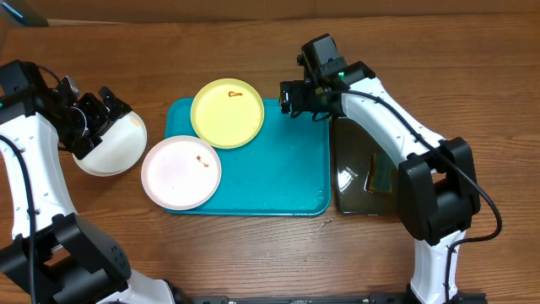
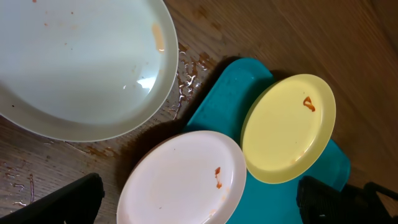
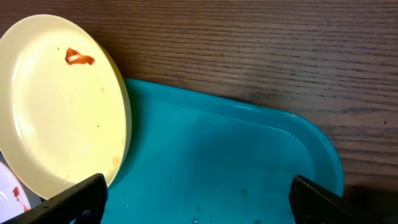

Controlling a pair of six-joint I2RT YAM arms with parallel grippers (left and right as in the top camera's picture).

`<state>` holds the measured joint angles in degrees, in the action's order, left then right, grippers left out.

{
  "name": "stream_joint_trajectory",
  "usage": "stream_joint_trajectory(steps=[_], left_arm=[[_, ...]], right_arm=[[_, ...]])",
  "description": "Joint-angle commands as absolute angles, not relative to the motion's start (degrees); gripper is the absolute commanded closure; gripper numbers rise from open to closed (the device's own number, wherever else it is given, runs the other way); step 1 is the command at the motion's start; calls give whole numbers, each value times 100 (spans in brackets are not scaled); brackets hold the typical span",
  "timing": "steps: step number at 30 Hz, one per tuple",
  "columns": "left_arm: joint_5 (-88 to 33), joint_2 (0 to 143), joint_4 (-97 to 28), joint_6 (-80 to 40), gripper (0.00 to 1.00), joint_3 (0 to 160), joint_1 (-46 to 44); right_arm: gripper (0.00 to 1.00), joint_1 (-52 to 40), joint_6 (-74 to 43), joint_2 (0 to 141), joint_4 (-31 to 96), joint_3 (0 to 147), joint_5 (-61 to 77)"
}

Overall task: Clean dirty plates on tray and stack at the side
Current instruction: 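Grasp the yellow plate rim with the right gripper, then slide the yellow plate right across the blue tray with the right gripper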

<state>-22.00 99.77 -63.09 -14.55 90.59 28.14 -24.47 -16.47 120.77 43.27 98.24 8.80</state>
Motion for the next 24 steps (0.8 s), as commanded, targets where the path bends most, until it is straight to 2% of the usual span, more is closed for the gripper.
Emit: stream_joint_trajectory(steps=[1,12,24], left_arm=[[-2187,9898,-6318,-1326,0,9155,2816],[-2187,9896,-6318,-1326,0,9155,2816],[-2187,9896,-6318,-1328,0,9155,2816]], right_arm=[[5,-2480,-1625,12060,4222,9758,902],[6,-2480,-1625,12171,3398,9579,843],[20,-2818,-1638,13043,2292,9572,1166]])
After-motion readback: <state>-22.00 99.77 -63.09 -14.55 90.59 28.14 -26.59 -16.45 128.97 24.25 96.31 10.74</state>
